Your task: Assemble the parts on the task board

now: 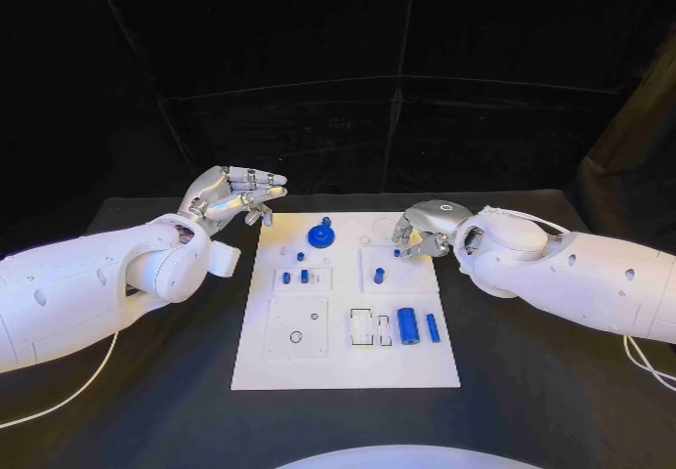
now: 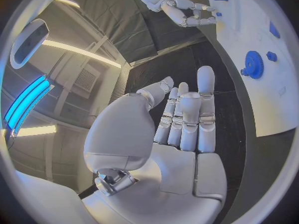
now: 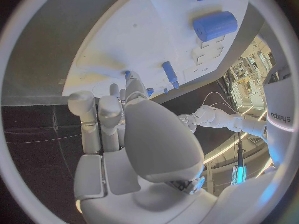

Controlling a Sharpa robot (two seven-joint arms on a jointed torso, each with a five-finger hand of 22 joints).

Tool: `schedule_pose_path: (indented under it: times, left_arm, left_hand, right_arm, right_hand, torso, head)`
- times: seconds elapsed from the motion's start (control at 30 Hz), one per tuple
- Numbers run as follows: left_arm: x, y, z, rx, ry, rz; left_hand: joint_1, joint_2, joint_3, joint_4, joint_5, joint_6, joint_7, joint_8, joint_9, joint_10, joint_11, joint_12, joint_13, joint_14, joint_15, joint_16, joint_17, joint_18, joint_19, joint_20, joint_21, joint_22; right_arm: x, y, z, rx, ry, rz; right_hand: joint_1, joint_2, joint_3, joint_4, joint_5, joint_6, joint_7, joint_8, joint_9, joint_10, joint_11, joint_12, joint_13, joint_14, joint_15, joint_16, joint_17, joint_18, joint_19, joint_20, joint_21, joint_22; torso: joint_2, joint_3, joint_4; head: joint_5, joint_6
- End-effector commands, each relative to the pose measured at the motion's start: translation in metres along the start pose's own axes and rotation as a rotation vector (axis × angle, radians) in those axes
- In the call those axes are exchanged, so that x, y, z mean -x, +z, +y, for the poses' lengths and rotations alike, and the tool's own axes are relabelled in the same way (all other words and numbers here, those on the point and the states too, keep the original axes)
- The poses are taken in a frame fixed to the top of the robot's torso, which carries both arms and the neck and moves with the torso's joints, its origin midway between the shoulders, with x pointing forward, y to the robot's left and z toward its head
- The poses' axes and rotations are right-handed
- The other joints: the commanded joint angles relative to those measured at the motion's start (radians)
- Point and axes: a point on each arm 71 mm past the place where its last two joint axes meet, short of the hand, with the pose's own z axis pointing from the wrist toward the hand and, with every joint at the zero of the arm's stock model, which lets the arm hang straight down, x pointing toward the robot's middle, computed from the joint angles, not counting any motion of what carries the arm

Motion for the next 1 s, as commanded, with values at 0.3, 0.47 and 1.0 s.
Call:
schedule_pose_path:
  times: [0.3, 0.47, 1.0]
  left_arm:
    - [0.004, -0.002, -0.003, -0.023, -0.106, -0.053]
    - [0.003, -0.003, -0.003, -0.017, -0.11, -0.049]
    - [0.004, -0.003, -0.001, 0.001, -0.11, -0.049]
  left_hand:
    - [-0.005, 0.004, -0.013, -0.001, 0.004, 0.008, -0.003, 0.006, -0.002, 0.008, 0.002, 0.009, 0.002, -0.015, 0.001, -0.018, -0.021, 0.013, -0.01, -0.002, -0.009, -0.005]
    - [-0.004, 0.005, -0.015, -0.001, 0.004, 0.008, -0.003, 0.006, -0.002, 0.007, 0.002, 0.01, 0.002, -0.019, 0.001, -0.023, -0.029, 0.013, -0.012, -0.002, -0.012, -0.007]
    - [-0.001, 0.005, -0.018, -0.003, 0.004, 0.007, -0.002, 0.006, -0.003, 0.004, 0.003, 0.012, 0.002, -0.027, 0.001, -0.032, -0.042, 0.013, -0.014, -0.002, -0.017, -0.01]
  right_arm:
    - [-0.004, 0.004, 0.006, 0.019, -0.052, 0.034]
    - [-0.006, 0.006, 0.01, 0.033, -0.047, 0.059]
    - [-0.013, 0.008, 0.012, 0.028, -0.051, 0.113]
  right_hand:
    - [0.035, 0.022, 0.047, -0.003, -0.05, 0.027, 0.004, -0.011, 0.002, 0.027, 0.008, -0.021, -0.049, 0.014, 0.0, 0.02, 0.014, 0.001, 0.031, 0.001, 0.031, 0.038]
    - [0.058, 0.033, 0.09, -0.007, -0.072, 0.061, -0.003, -0.008, 0.004, 0.069, -0.001, -0.029, -0.073, 0.023, -0.006, 0.039, 0.028, -0.011, 0.068, -0.004, 0.076, 0.102]
    - [0.058, 0.008, 0.186, -0.012, -0.075, 0.104, -0.005, -0.02, 0.002, 0.129, -0.007, -0.071, -0.106, 0.03, -0.01, 0.085, 0.06, -0.023, 0.099, -0.008, 0.128, 0.171]
  torso:
    - [0.001, 0.0017, -0.0007]
    - [0.001, 0.0012, -0.0007]
    - [0.0, 0.0014, -0.0005]
  head:
    - [-0.003, -0.001]
    - [-0.003, -0.004]
    - [-0.003, -0.01]
